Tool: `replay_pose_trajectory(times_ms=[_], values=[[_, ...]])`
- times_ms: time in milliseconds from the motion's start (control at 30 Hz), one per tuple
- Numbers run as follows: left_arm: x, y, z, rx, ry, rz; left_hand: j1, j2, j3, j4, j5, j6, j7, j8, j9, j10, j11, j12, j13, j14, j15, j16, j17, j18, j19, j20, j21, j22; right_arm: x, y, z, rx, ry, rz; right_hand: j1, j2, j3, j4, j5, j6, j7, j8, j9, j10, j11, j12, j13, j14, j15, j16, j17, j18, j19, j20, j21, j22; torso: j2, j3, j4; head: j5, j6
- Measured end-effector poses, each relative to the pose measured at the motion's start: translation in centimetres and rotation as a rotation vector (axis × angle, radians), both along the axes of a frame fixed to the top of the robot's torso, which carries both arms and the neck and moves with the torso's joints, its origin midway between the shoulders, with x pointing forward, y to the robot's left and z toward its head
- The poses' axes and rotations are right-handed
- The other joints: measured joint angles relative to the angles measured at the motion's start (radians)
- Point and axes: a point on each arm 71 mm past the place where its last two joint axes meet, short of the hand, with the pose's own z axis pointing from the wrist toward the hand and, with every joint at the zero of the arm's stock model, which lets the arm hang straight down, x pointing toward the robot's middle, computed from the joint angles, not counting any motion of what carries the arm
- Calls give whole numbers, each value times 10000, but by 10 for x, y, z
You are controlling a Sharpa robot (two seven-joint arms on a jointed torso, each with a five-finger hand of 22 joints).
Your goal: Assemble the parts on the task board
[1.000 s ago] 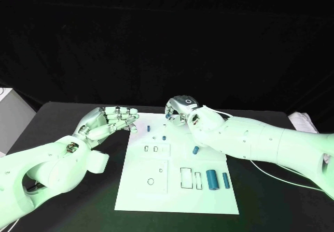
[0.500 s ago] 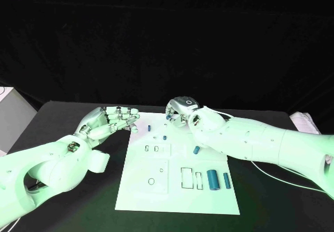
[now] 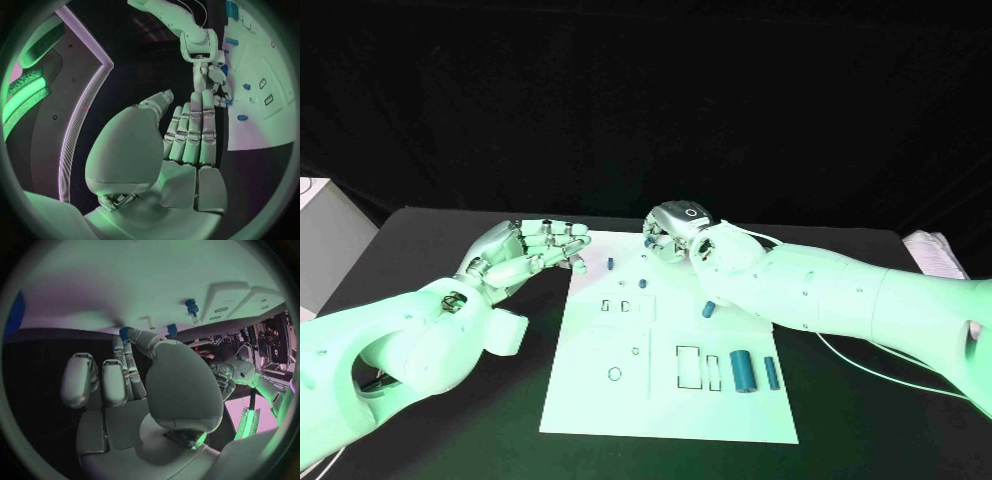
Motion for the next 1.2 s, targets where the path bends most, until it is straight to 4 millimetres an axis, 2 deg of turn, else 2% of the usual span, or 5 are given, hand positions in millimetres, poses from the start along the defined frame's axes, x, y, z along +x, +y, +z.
replay_pose_trajectory(times_ms=[433,667,867,1033,1200], values=[[0,0,0,11,5,18,-40,40,0,0,0,-73,0,-38,-10,-74,1,0,-1,0,0,0,9,0,-38,37,37,14,0,-4,2,278,-62,88,-133,-401,-679,19,-116,-662,108,-443,-37,-1630,271,-21,-505,-258,231,-1005,-1559,274,-762,213,-1751,-1986,3,-10,-8,25,-10],[1,2,0,29,6,64,-40,40,0,0,0,-73,1,-37,-10,-74,0,0,-1,0,0,0,8,0,-37,37,37,21,-11,-21,5,576,-141,214,237,-141,-1720,125,30,-704,97,-580,-83,-1968,280,6,-509,-322,244,-1355,-2097,334,-822,226,-2326,-2542,3,1,-13,38,-11],[1,6,0,62,5,153,-40,40,-1,-1,0,-73,1,-37,-10,-74,0,0,-1,0,0,31,7,0,-37,37,37,24,-29,-52,17,1148,-44,142,275,-104,-1502,382,129,-632,103,-616,-98,-751,169,406,-357,-187,110,-1155,-1765,334,-421,118,-1910,-1955,2,7,-41,96,5],[3,10,0,93,-18,241,-40,40,-1,0,0,-72,1,-37,-9,-73,0,0,-1,0,0,39,6,0,-37,37,37,24,-40,-81,26,1619,205,-208,59,-387,-1233,514,183,-551,50,-735,-98,470,124,1018,47,8,-51,-394,-640,283,-19,-51,-1061,-906,2,32,-105,87,58],[3,11,1,100,-30,262,-43,37,19,-20,0,-107,-34,-37,-9,-146,1,0,6,-32,-25,109,38,0,-37,37,302,136,-43,-108,28,1734,578,-729,-111,-556,-2298,815,610,-731,-232,-812,-25,1428,-335,3545,2652,2,-332,371,383,-12,369,-312,-30,352,-4,53,-139,133,86]])
